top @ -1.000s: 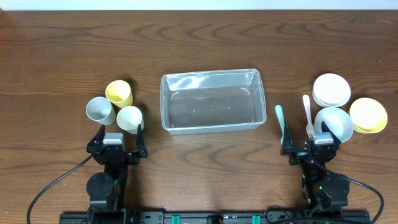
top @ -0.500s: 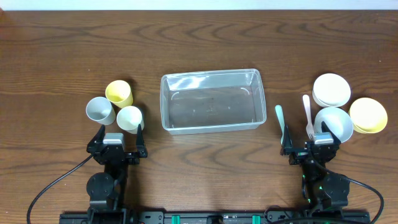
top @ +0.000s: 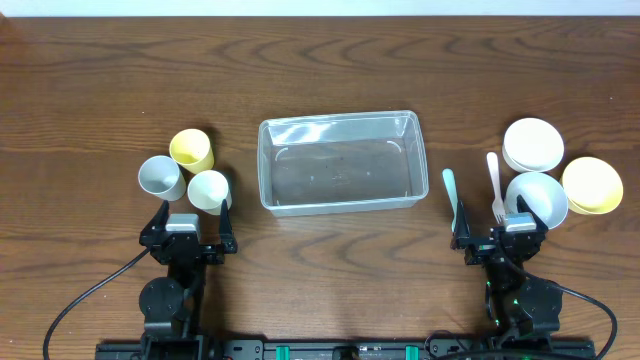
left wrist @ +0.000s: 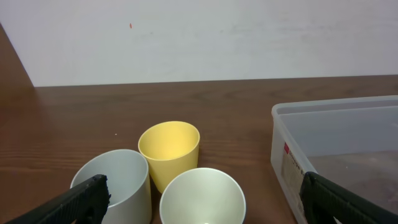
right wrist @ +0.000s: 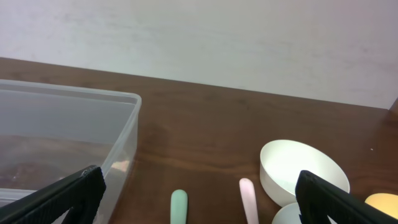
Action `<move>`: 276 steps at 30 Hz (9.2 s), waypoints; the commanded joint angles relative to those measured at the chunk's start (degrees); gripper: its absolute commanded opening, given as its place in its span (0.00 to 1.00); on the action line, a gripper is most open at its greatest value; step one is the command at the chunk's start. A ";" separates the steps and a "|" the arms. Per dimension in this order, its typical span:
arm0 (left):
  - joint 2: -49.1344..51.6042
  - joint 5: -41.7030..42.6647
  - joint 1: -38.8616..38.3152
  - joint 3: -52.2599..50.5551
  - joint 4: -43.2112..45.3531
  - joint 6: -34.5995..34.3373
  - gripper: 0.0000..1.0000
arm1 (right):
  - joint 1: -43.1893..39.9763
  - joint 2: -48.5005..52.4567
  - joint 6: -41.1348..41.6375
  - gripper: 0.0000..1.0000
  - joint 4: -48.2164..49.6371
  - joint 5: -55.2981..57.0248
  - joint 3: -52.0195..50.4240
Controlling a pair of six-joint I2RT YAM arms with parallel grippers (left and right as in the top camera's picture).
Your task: Pack container
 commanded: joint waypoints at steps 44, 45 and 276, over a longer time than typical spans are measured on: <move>52.92 0.70 0.31 64.81 -54.12 -10.01 0.98 | -0.55 64.15 5.73 0.99 -40.98 -4.50 59.58; 56.22 0.90 0.31 68.72 -58.40 -10.01 0.98 | -0.52 66.38 5.88 0.99 -42.88 -4.63 61.90; 95.80 -0.02 -28.65 75.30 -53.16 -1.75 0.06 | -0.63 83.65 6.16 0.99 -51.10 -6.19 69.72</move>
